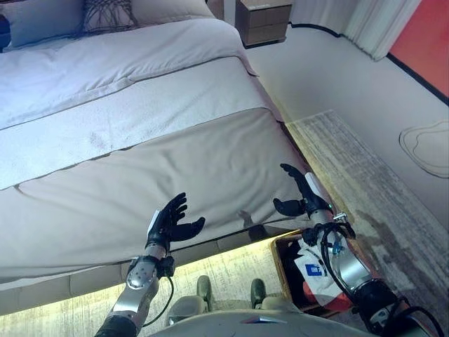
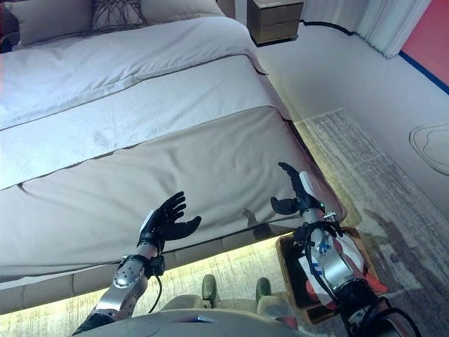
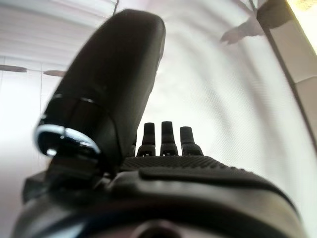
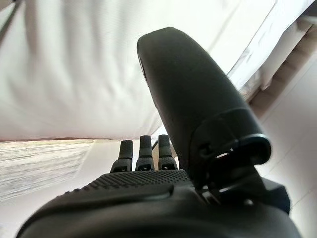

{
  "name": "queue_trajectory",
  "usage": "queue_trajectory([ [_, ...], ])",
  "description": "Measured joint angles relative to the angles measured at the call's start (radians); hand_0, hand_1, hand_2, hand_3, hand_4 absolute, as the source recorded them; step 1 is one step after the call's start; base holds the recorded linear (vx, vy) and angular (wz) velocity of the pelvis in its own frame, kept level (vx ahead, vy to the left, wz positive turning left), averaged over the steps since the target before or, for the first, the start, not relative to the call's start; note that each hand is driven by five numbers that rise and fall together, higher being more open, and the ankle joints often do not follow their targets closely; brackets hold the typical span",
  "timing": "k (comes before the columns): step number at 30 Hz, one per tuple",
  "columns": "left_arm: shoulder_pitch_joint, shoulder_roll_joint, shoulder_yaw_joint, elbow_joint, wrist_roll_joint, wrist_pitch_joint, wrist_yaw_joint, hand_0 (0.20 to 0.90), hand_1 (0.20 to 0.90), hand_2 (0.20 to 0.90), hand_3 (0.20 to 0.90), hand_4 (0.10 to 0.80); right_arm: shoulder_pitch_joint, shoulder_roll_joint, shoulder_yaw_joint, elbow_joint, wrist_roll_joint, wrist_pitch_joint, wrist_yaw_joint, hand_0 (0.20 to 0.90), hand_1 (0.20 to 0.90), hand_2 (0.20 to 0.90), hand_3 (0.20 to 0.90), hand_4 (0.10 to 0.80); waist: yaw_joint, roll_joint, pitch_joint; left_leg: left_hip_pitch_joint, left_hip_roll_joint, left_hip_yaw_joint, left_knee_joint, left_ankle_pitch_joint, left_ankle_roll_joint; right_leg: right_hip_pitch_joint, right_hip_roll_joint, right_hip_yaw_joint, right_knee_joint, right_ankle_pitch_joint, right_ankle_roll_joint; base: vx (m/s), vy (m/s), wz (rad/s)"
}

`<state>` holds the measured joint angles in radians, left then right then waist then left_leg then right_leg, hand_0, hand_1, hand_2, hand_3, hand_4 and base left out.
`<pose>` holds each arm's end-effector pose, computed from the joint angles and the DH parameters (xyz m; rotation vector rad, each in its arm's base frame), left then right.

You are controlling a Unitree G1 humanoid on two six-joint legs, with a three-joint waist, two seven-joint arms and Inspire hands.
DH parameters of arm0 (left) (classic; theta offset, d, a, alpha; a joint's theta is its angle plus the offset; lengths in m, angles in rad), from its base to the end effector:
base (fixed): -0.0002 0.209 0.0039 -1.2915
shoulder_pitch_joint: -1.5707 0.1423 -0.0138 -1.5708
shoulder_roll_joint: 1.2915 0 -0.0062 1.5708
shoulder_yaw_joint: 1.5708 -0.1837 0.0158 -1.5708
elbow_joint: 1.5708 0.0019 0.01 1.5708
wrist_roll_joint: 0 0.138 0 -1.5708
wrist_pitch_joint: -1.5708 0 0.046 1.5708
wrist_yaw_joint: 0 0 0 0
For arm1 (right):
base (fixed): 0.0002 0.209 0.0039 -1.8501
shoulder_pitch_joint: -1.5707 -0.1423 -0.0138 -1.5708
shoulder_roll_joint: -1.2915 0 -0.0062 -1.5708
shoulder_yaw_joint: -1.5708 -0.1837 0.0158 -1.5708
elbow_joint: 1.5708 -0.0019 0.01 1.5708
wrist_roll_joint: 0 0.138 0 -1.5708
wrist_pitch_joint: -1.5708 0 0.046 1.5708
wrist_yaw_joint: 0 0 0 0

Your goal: Pick up the clothes from the bed and place them into the basket

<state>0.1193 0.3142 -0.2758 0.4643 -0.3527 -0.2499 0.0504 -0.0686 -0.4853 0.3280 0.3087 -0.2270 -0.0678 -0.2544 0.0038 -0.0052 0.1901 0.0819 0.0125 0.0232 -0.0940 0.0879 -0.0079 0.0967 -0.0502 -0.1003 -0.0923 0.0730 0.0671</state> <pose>0.1435 0.1924 -0.0464 0.0123 0.3893 -0.0250 0.2009 -0.2045 0.0046 -0.7700 0.1228 0.0666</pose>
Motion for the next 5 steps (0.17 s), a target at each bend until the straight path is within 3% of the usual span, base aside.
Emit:
queue_trajectory([
  [5,0.001,0.0,0.0,0.0,-0.003,0.0,-0.017,0.9,0.9,0.9,0.9,0.8,0.009,0.031,0.004,-0.008,0.001,0.0,0.005,0.9,0.9,0.9,0.9,0.8,-0.001,-0.006,-0.005,0.003,-0.001,-0.018,0.0,0.004,0.001,0.012,-0.001,-0.019,0.0,0.0,0.0,0.04,0.011,0.1],
])
